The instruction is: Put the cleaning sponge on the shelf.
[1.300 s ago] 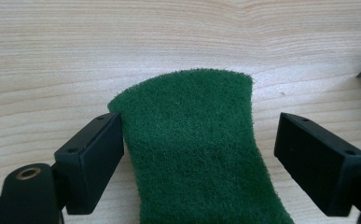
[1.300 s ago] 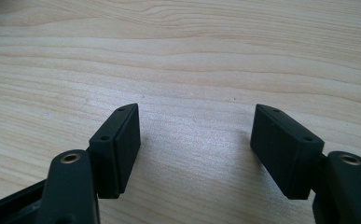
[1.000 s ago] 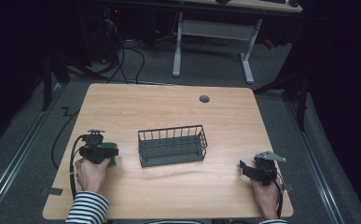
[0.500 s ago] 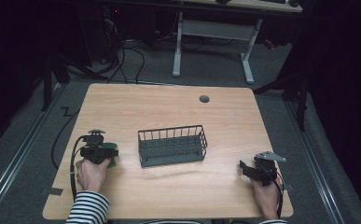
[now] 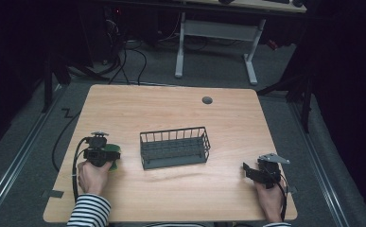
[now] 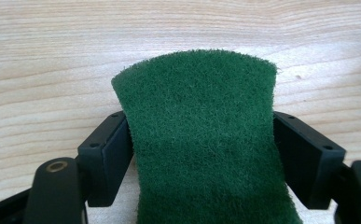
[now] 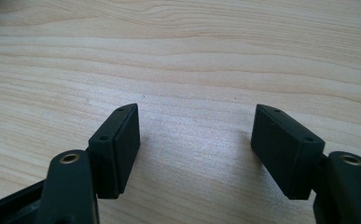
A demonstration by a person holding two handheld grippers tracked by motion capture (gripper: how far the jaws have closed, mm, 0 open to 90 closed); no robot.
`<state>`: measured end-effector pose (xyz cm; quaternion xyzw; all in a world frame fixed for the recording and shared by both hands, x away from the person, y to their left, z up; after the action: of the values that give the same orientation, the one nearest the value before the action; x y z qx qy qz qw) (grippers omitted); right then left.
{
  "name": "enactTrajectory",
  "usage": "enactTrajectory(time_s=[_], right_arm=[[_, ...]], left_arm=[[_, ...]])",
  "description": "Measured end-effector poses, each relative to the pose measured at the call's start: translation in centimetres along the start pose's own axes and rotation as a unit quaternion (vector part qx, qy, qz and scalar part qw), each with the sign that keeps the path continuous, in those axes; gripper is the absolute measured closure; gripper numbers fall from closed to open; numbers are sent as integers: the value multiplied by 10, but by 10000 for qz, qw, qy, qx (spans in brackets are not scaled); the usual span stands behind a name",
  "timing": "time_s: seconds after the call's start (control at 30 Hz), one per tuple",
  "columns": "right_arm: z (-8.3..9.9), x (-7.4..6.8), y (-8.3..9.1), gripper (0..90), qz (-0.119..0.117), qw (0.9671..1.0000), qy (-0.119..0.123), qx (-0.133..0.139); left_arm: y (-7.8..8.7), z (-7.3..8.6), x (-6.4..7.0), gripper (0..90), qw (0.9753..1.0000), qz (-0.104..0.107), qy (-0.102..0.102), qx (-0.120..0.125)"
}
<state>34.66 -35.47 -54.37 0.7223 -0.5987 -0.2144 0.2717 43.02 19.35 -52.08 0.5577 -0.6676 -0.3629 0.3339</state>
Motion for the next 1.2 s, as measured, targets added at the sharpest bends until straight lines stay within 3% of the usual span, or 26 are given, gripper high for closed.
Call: enactTrajectory(time_s=[0.23,0.4,0.57,0.7,0.93,1.2], right_arm=[[0,0,0,327,-1,10000,0,-1],[0,0,0,326,-2,10000,2,-1],[0,0,0,322,-7,10000,7,-2],[0,0,0,320,-9,10000,6,-3],[0,0,0,318,-9,10000,12,-11],[0,0,0,315,-11,10000,12,-11]], left_arm=[[9,1,1,265,9998,71,-46,191],[16,0,3,268,9991,269,-81,304],[25,-4,8,269,9982,373,-288,382],[39,-9,15,270,9960,422,-590,517],[53,-17,19,271,9941,582,-678,619],[75,-28,24,273,9886,964,-762,870]])
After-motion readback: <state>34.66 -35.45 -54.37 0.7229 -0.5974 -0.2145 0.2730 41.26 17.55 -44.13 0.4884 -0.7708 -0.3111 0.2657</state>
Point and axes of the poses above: each handheld gripper's, and its own axes: y roughly backward along the jaws, z roughly out of its underside, x roughly to its right, the point moved 2 cm from there along -y, roughly forward along the jaws, and after that the axes turned 3 degrees about x, right-handed, at the moved point
